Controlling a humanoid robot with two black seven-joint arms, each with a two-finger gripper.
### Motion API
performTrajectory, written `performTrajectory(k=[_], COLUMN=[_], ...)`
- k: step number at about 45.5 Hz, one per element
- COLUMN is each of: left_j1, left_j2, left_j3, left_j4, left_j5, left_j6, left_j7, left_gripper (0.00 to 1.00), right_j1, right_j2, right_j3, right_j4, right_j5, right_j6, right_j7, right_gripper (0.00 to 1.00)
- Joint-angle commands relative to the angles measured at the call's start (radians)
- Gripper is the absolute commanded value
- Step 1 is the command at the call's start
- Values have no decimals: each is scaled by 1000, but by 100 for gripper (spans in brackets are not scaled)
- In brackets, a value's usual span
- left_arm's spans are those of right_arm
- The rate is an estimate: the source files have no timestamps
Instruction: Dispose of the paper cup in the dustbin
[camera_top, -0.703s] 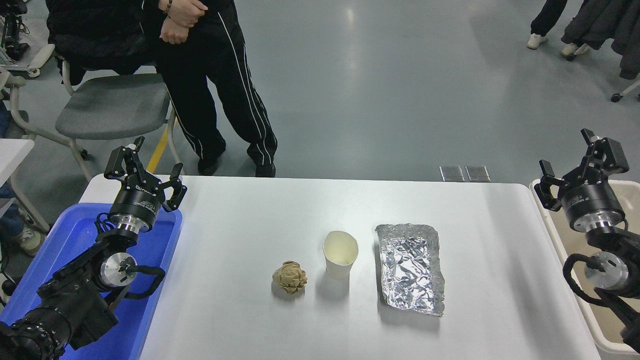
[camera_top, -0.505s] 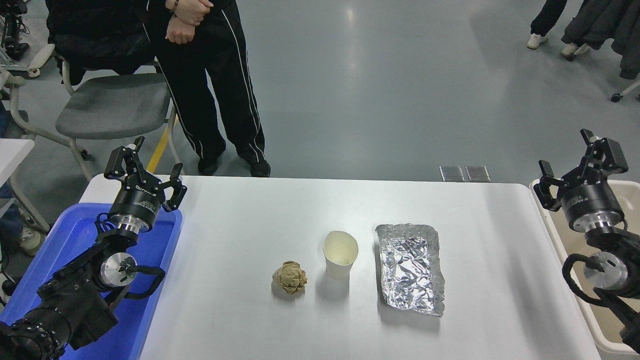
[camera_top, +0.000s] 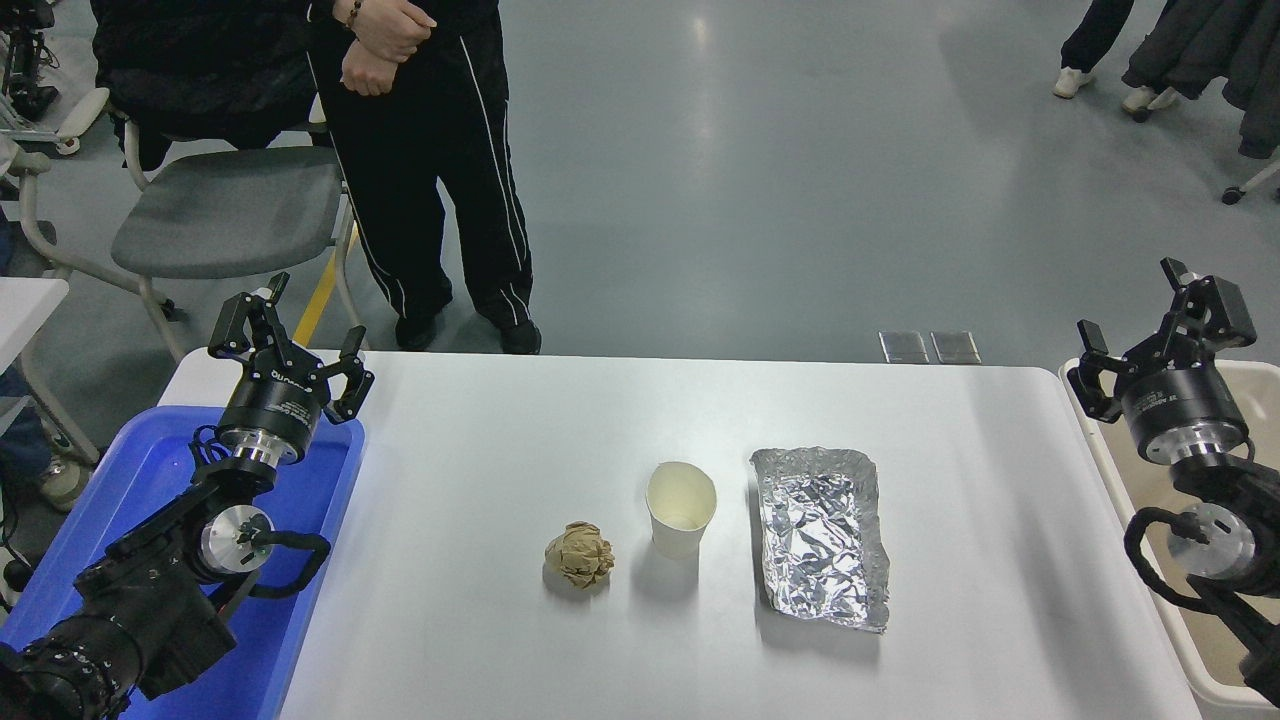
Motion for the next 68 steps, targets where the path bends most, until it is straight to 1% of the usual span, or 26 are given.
performTrajectory(k=[1, 27, 31, 40, 43, 46, 48, 53, 56, 60, 65, 68], left_j1=[0, 0, 0, 0, 0, 0, 0, 0, 0, 0, 0, 0], left_j2=[0, 0, 0, 0, 0, 0, 0, 0, 0, 0, 0, 0], left_j3=[0, 0, 0, 0, 0, 0, 0, 0, 0, 0, 0, 0], left_j4=[0, 2, 0, 0, 0, 0, 0, 0, 0, 0, 0, 0], left_j5=[0, 0, 0, 0, 0, 0, 0, 0, 0, 0, 0, 0], left_j6=[0, 0, 0, 0, 0, 0, 0, 0, 0, 0, 0, 0], left_j7=[0, 0, 0, 0, 0, 0, 0, 0, 0, 0, 0, 0], left_gripper=[100, 100, 100, 100, 100, 100, 100, 100, 100, 100, 100, 100], right_j1=[-3, 4, 7, 59, 89, 146, 206, 387, 515, 690, 862, 942], right_j2=[-41, -18, -18, -26, -30, -46, -63, -99, -112, -110, -89, -37], right_j3=[-13, -18, -18, -24, -60, -154, -255, -598, -816, -1080, -1347, -1479], right_j4=[-2, -11, -43, -82, -99, -122, -133, -143, -151, -151, -137, -126], right_j5=[-7, -7, -7, -9, -12, -13, -13, -12, -12, -7, -4, -9], right_j6=[6, 4, 4, -4, -5, -7, -8, -8, -7, -4, 10, 61], right_j7=[2, 1, -1, -2, -7, -18, -31, -78, -88, -88, -97, -122], right_gripper=[100, 100, 100, 100, 100, 100, 100, 100, 100, 100, 100, 100])
